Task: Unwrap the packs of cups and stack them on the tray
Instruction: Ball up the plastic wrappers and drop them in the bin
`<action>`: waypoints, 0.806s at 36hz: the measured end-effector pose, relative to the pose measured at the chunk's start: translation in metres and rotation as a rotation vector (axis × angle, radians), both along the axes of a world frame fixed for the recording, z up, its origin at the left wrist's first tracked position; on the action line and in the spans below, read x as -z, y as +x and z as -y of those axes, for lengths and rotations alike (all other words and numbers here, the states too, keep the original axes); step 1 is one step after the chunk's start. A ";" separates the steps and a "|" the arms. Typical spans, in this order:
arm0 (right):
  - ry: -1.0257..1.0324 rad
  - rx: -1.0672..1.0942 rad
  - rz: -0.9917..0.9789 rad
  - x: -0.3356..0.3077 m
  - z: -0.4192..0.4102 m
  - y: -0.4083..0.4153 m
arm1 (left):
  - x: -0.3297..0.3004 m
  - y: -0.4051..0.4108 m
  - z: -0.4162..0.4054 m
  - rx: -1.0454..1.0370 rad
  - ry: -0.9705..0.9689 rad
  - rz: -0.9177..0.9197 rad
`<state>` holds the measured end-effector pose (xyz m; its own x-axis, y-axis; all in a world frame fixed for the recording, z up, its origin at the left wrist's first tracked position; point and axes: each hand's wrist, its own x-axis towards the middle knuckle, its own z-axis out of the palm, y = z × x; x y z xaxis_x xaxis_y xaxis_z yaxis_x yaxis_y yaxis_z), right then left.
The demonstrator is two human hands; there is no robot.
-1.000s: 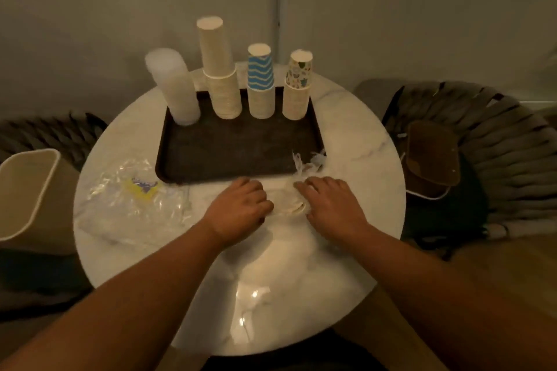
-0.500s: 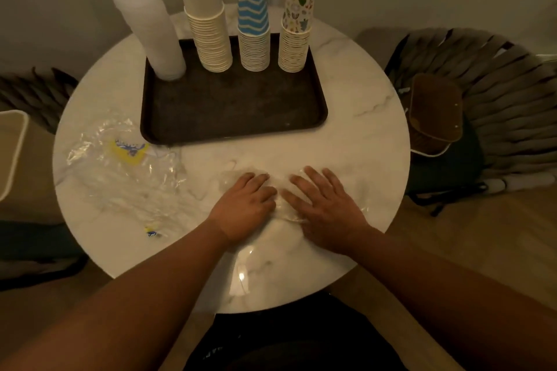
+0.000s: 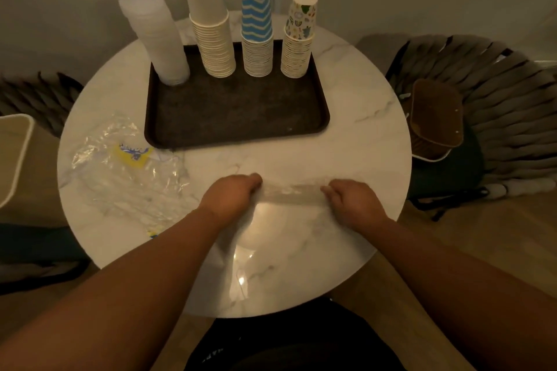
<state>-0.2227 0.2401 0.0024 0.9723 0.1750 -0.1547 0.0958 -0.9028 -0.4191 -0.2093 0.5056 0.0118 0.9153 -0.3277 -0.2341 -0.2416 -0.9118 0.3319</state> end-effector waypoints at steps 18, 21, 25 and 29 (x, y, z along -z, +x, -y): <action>-0.363 0.249 0.049 0.011 -0.005 0.014 | 0.027 -0.019 0.040 0.416 0.170 0.101; -0.397 0.303 0.052 0.012 0.016 0.006 | 0.030 -0.020 0.034 0.372 0.277 -0.036; -0.308 0.648 0.055 0.015 0.041 -0.007 | 0.031 -0.016 0.032 0.378 0.291 -0.078; -0.091 0.504 0.452 0.013 0.004 -0.007 | 0.031 -0.016 0.037 0.373 0.322 -0.089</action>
<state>-0.2296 0.2364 -0.0103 0.9044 -0.3102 0.2931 -0.1973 -0.9129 -0.3573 -0.2258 0.4690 -0.0193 0.7216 -0.5270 -0.4489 -0.5541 -0.8284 0.0819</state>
